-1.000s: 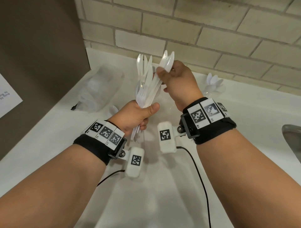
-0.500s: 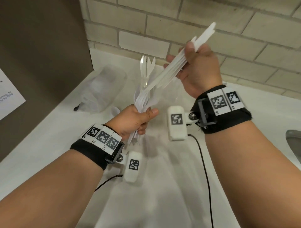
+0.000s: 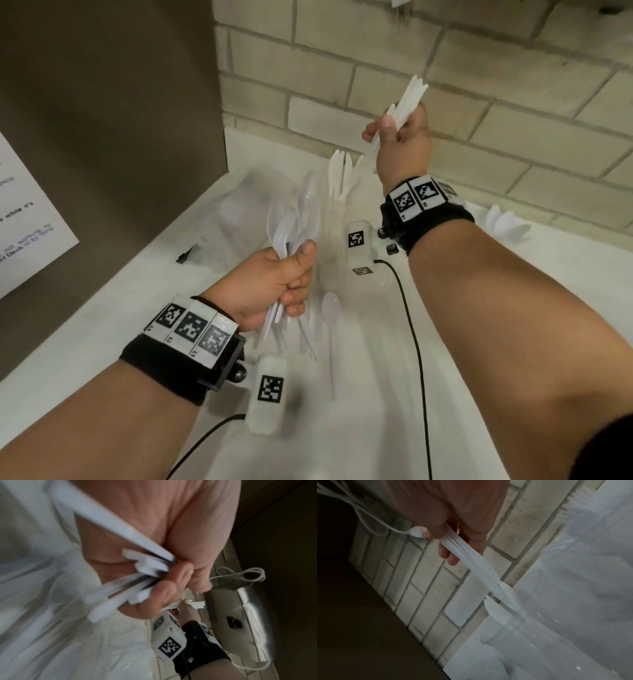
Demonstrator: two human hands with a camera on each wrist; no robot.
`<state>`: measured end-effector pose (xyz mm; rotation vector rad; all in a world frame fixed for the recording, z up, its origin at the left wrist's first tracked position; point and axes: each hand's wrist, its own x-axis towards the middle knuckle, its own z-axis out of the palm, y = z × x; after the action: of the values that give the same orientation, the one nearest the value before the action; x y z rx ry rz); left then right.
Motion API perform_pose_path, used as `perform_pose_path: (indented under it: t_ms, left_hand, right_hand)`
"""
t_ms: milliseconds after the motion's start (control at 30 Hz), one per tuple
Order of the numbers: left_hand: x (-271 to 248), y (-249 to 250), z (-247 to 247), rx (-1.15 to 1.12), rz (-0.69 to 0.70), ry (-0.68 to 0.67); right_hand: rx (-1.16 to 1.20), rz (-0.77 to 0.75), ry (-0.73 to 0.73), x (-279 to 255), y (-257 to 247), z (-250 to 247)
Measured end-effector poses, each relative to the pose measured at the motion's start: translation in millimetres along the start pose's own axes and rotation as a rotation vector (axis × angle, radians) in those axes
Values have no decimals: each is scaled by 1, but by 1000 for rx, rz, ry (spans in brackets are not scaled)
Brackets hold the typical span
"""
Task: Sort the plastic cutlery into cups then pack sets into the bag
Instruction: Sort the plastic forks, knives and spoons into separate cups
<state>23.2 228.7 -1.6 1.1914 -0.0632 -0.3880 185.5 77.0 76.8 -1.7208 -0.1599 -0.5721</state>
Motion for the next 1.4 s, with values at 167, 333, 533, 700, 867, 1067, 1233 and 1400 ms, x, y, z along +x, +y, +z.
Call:
perform_pose_path:
  t_ms: [167, 333, 533, 700, 867, 1067, 1233, 1400]
  left_hand:
    - [5, -4, -4, -18, 10, 46]
    - [9, -6, -2, -36, 2, 66]
    - [8, -4, 10, -25, -5, 54]
    - [7, -5, 19, 17, 12, -8]
    - [6, -10, 27, 101, 27, -97]
    - [8, -15, 36, 8, 32, -128]
    - [7, -16, 43, 69, 34, -80]
    - [7, -12, 43, 47, 42, -38]
  right_hand:
    - [-97, 155, -105, 13, 32, 12]
    - [-263, 296, -186, 13, 42, 7]
    - [-219, 269, -173, 7, 16, -11]
    - [-18, 253, -196, -34, -25, -34]
    - [8, 267, -530, -90, -47, -54]
    - [-47, 289, -480, -105, -48, -70]
    - [-27, 384, -506, -106, -47, -79]
    - [12, 469, -380, -105, -48, -90]
